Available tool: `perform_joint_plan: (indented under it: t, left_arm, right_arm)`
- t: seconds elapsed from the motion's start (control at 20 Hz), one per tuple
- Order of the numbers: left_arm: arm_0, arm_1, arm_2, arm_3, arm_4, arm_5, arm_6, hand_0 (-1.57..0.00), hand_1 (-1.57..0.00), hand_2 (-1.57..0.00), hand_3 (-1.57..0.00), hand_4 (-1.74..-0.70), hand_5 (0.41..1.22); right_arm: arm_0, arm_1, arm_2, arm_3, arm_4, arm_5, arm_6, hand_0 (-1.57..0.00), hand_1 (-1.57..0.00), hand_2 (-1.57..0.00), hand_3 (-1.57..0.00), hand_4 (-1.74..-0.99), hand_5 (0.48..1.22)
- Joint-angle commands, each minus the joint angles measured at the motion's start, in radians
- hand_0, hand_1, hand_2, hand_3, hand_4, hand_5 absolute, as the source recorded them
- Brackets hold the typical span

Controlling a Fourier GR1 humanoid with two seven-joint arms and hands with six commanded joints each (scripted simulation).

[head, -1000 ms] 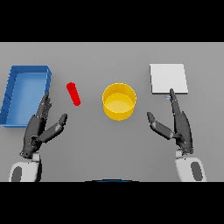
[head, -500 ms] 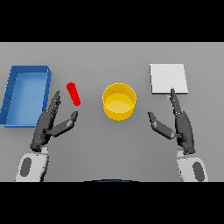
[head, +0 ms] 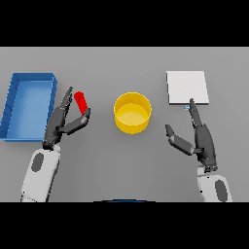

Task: Pick up the red beaker and tilt it to pour out 1 green nut into yellow bowl. Pick up the yellow bowl and place it on the metallic measuring scale.

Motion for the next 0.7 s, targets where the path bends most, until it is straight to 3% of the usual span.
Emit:
perform_joint_plan:
  t: [0.0,0.1,0.5,0.65]
  left_arm:
    - [-0.023,-0.001,0.007,0.039,0.002,-0.001,0.002,0.00,0.00,0.00,0.00,-1.28,0.680]
    - [-0.042,-0.010,0.002,0.055,-0.004,0.001,-0.017,0.00,0.00,0.00,0.00,-1.29,0.685]
    - [-0.166,-0.011,0.030,0.198,-0.009,0.009,0.008,0.00,0.00,0.00,0.00,-1.29,0.683]
    - [-0.197,-0.013,0.048,0.232,0.007,0.003,-0.024,0.00,0.00,0.00,0.00,-1.31,0.688]
  right_arm:
    - [0.008,0.001,-0.001,-0.006,-0.003,-0.001,-0.015,0.00,0.00,0.00,0.00,-1.267,0.635]
    - [0.009,0.006,0.001,-0.006,-0.004,-0.001,-0.009,0.00,0.00,0.00,0.00,-1.269,0.638]
    - [0.008,0.003,-0.005,-0.019,-0.016,0.004,0.004,0.00,0.00,0.00,0.00,-1.268,0.641]
    - [0.025,0.004,-0.007,-0.029,-0.016,0.000,-0.003,0.00,0.00,0.00,0.00,-1.269,0.640]
